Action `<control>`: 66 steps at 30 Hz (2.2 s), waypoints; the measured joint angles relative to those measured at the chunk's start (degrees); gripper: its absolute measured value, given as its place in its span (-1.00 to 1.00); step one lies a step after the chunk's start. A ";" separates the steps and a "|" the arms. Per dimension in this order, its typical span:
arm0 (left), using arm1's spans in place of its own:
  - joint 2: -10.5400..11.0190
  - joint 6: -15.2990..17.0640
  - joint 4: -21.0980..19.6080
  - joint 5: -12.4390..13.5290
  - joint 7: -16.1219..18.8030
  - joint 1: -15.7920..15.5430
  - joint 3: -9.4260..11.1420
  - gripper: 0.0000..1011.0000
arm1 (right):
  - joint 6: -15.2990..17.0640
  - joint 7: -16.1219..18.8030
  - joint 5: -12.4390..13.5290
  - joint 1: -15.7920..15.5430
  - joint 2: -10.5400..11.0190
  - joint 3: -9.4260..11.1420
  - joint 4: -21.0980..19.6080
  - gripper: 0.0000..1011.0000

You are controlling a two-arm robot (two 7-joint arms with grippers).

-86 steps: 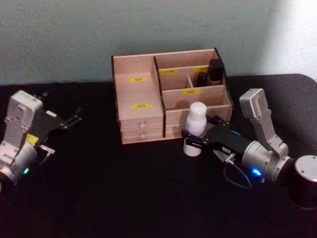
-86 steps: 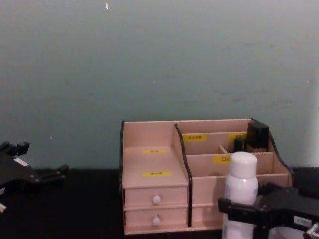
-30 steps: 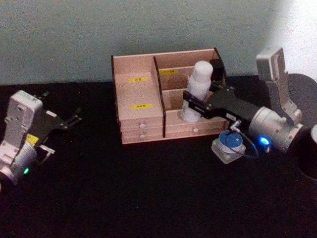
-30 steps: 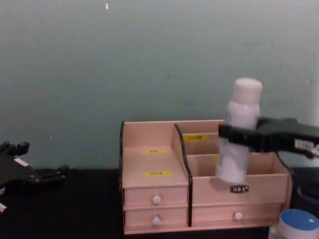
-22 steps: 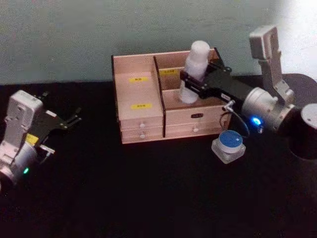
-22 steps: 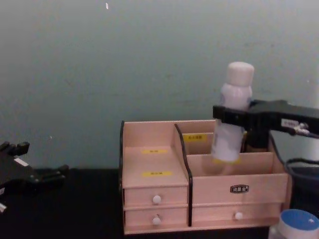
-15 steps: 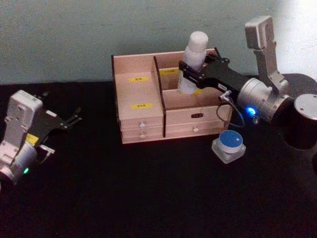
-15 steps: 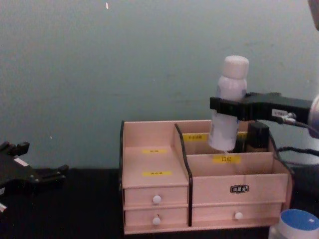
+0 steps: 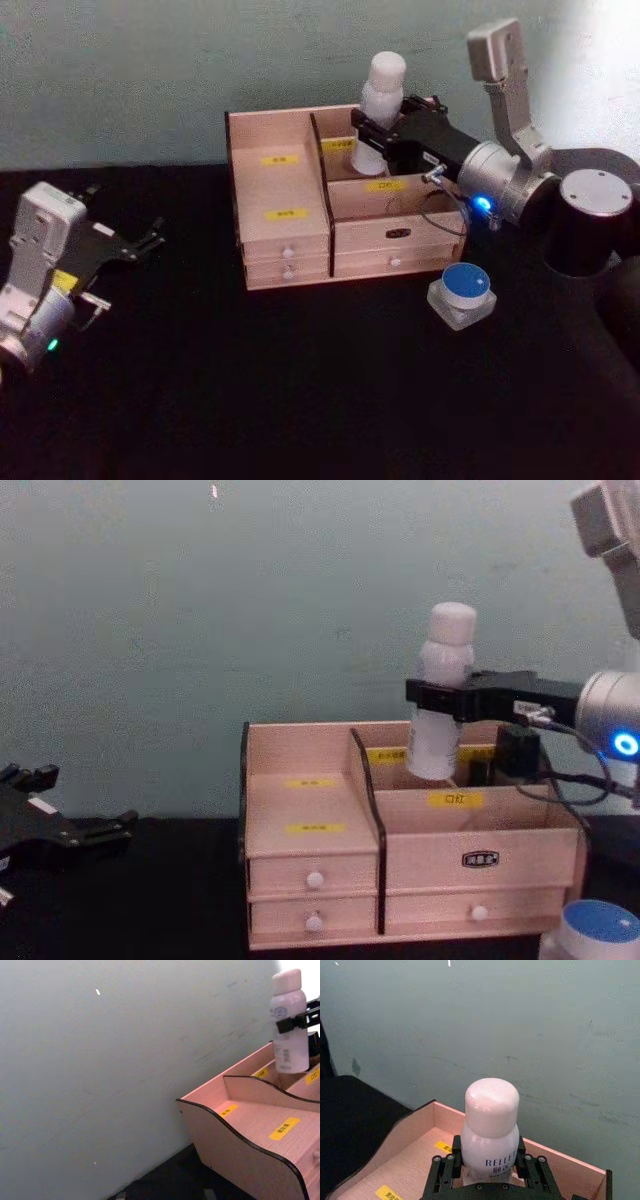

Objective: Pick up the facial cleanser and watermelon frost from the table and place them into the tiered storage box.

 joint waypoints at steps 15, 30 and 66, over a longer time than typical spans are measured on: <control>0.00 0.00 0.00 0.00 0.00 0.00 0.00 0.98 | -1.81 1.13 -1.85 3.84 -2.98 -0.18 7.80 0.17; 0.00 0.00 0.00 0.00 0.00 0.00 0.00 0.98 | -2.34 1.72 -3.30 5.26 -4.43 -0.02 12.30 0.16; 0.00 0.00 0.00 0.00 0.00 0.00 0.00 0.98 | -1.84 2.01 -5.40 5.87 -5.52 0.27 16.30 0.17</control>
